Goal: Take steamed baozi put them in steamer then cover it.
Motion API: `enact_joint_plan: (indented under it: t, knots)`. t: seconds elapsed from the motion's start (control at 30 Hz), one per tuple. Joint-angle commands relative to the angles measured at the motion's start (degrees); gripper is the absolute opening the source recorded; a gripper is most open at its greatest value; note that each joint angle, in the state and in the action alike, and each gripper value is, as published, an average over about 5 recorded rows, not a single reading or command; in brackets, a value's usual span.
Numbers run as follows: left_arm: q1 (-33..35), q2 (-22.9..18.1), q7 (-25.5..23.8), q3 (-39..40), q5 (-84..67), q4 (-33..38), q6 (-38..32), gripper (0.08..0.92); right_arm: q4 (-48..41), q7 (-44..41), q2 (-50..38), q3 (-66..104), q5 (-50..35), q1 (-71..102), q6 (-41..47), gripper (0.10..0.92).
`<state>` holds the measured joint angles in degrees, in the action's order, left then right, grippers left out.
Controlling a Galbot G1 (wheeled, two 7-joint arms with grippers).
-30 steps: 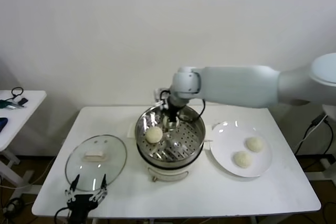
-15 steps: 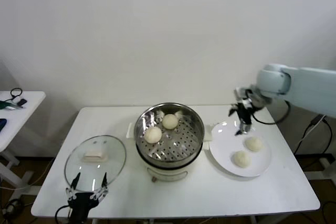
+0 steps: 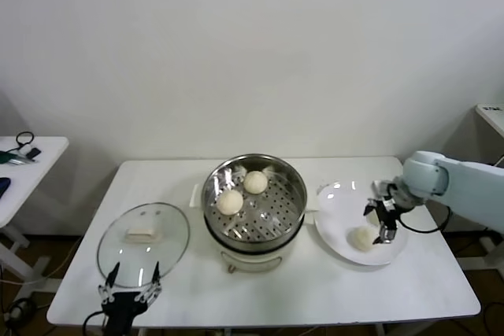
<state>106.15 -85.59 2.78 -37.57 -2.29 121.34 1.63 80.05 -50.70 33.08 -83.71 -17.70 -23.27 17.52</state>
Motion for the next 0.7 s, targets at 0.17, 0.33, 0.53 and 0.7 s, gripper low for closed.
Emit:
enact_joint_plan:
  t: [0.17,0.33,0.53,0.7]
  knots:
    - [-0.12,-0.12,0.1,-0.09,0.01,-0.42,-0.15,0.823,-5.22,2.15,2.06,8.91,4.06,11.06,0.07,0.823]
    - [-0.12,0.05,0.16,-0.24,-0.05,-0.65,-0.24,0.823,-5.13,1.88,2.36,9.15,3.96,11.63,0.42,0.823]
    - [-0.15,0.09,0.18,-0.25,-0.12,-0.48,-0.11,0.823,-5.16,2.21,2.58,9.54,4.79,11.95,0.67,0.75]
    - [-0.31,0.05,0.18,-0.2,-0.08,-0.33,-0.04,0.823,-4.65,1.86,2.78,9.27,4.16,10.43,0.53,0.701]
